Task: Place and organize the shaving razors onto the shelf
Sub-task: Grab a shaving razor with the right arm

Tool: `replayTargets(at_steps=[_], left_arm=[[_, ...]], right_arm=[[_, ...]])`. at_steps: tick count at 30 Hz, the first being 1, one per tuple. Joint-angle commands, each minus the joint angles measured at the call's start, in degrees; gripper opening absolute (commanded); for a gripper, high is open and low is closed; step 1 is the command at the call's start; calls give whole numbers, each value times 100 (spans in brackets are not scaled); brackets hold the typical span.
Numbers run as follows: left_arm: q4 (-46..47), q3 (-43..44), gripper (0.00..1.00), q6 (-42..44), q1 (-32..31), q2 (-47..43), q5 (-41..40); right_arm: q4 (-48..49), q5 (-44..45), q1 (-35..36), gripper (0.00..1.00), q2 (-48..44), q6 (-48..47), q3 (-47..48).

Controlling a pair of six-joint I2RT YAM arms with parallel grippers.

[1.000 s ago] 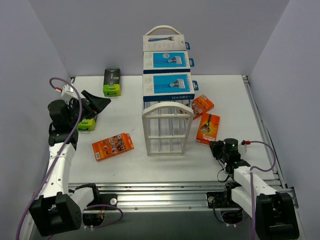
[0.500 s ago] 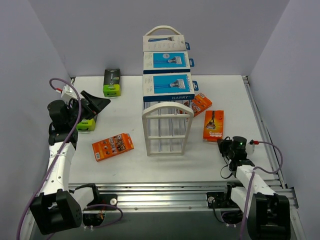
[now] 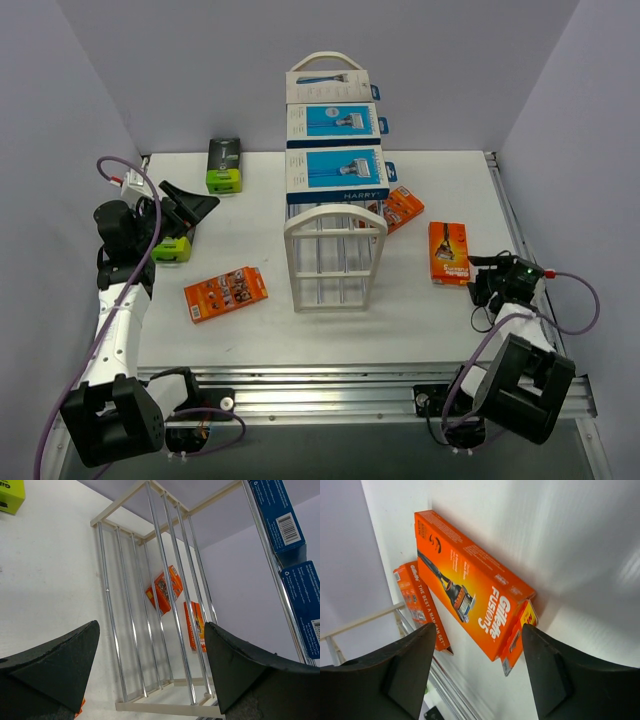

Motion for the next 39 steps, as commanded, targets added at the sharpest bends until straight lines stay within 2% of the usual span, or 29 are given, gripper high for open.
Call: replayTargets(at_steps=[1, 4, 10, 18, 25, 32, 39], left_arm=[[364, -17, 94, -41, 51, 30, 173], [399, -26, 94, -67, 51, 21, 199], [478, -52, 94, -137, 86, 47, 252], [566, -87, 94, -225, 121, 65, 305], [531, -88, 94, -234, 227, 65, 305], [531, -96, 94, -217, 227, 100, 287], [469, -61, 94, -190, 227, 153, 287]], right_arm=[[-101, -1018, -379, 66, 571, -732, 419], [-250, -1010, -398, 68, 538, -855, 437], [-926, -711, -398, 71, -367, -1014, 385], [-1262, -729, -354, 72, -728, -1067, -19], [-1060, -817, -91, 71, -307, -997, -196], [-595, -439, 419, 71, -149, -575, -301], [-172, -307, 552, 69, 317, -285, -257]])
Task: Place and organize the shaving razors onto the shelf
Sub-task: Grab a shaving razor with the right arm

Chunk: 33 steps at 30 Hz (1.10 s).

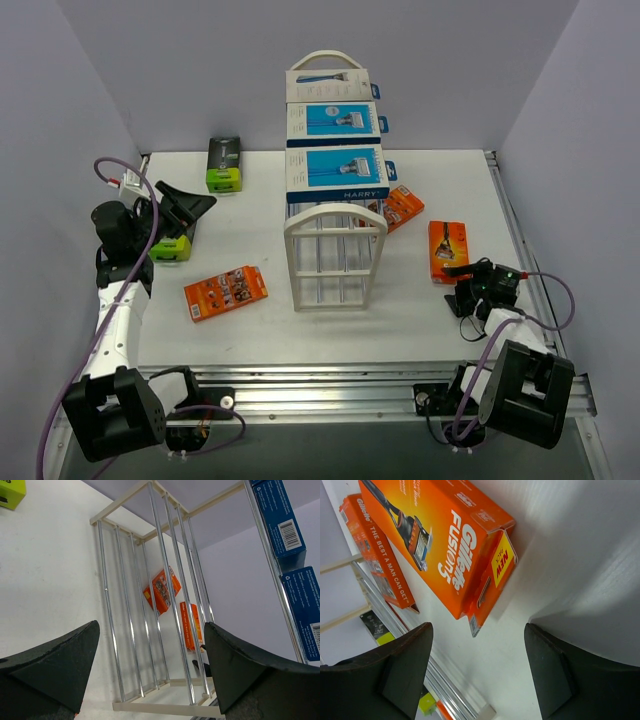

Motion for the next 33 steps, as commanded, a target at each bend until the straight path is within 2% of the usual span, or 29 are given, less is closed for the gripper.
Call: replayTargets(at_steps=[1, 10, 21, 31, 33], left_arm=[[209, 66, 94, 48, 41, 43, 60], [183, 57, 94, 48, 50, 35, 69], [191, 57, 94, 22, 94, 78, 95], [192, 57, 94, -5, 94, 149, 148], [200, 57, 94, -5, 102, 166, 157]], right_arm=[[162, 359, 25, 69, 166, 148, 77], [505, 677, 33, 57, 324, 306, -54], [1156, 676, 60, 37, 870, 429, -98], [1340, 791, 113, 33, 905, 526, -212], [1393, 773, 113, 28, 1001, 535, -221]])
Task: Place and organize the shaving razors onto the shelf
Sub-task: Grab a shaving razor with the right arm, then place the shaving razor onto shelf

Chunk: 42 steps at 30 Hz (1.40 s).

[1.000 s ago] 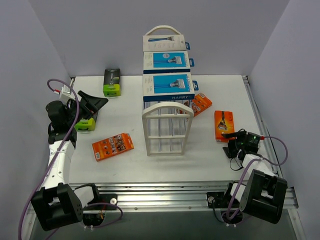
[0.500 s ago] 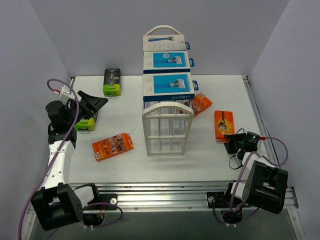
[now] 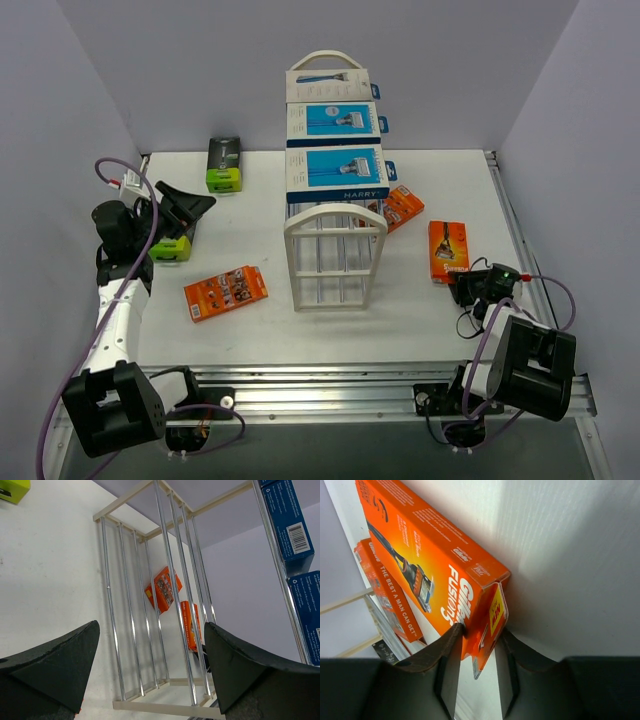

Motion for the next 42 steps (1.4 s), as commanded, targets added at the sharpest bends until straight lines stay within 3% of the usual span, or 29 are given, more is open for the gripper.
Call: replayTargets(at_steps=[1, 3, 4, 7, 26, 33, 42], left_arm=[[202, 57, 94, 30, 59, 13, 135], [220, 57, 94, 39, 59, 5, 126], [211, 57, 94, 39, 59, 5, 126], [237, 57, 94, 48, 59, 13, 135], [290, 57, 94, 57, 41, 57, 214], [334, 48, 94, 30, 24, 75, 240], [387, 39, 94, 21, -143, 75, 267]], right_arm=[[129, 142, 34, 26, 182, 19, -86], [183, 115, 34, 22, 243, 45, -77], [209, 98, 34, 13, 244, 46, -68], [61, 71, 34, 0, 200, 37, 37], [-1689, -16, -308, 0, -1514, -279, 1065], [-1821, -543, -590, 0, -1260, -850, 1671], [-1374, -1526, -625, 0, -522, -912, 2296]])
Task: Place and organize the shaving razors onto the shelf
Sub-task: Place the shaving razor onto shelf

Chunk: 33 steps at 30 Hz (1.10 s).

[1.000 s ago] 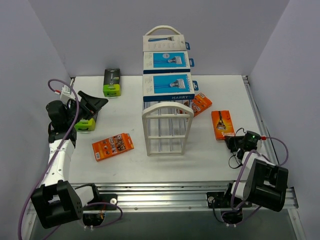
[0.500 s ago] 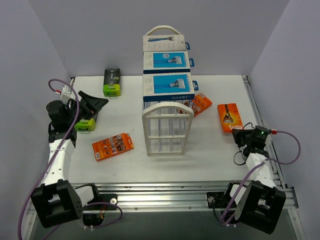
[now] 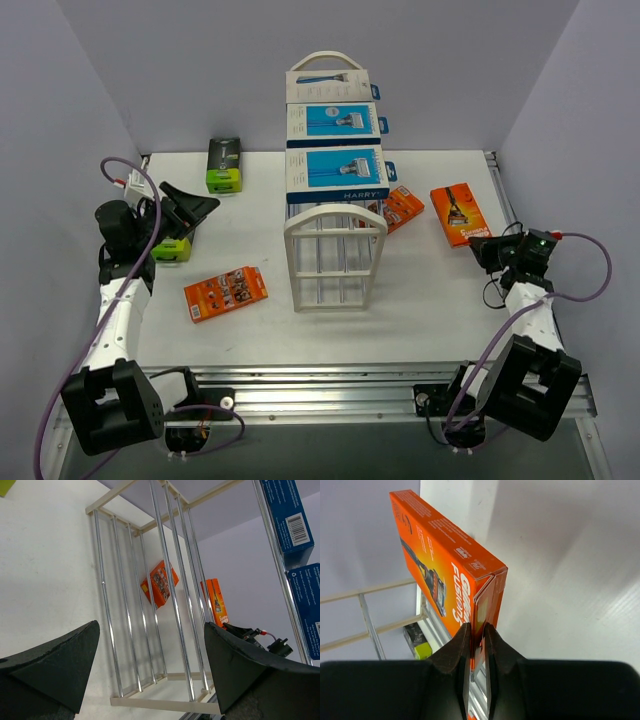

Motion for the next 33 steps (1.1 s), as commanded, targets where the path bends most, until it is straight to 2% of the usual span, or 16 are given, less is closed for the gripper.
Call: replayTargets(at_steps=[1, 9, 18, 33], left_arm=[[328, 42, 94, 65, -76, -2, 107], [363, 59, 94, 39, -93, 148, 195], [424, 42, 94, 4, -120, 200, 239], [512, 24, 94, -67, -129, 236, 292]], right_arm=[[432, -728, 15, 0, 342, -121, 492], [345, -1027, 639, 0, 984, -499, 1416], [248, -1308, 841, 0, 1415, -666, 2373], [-200, -1458, 1993, 0, 2382, -1141, 3754]])
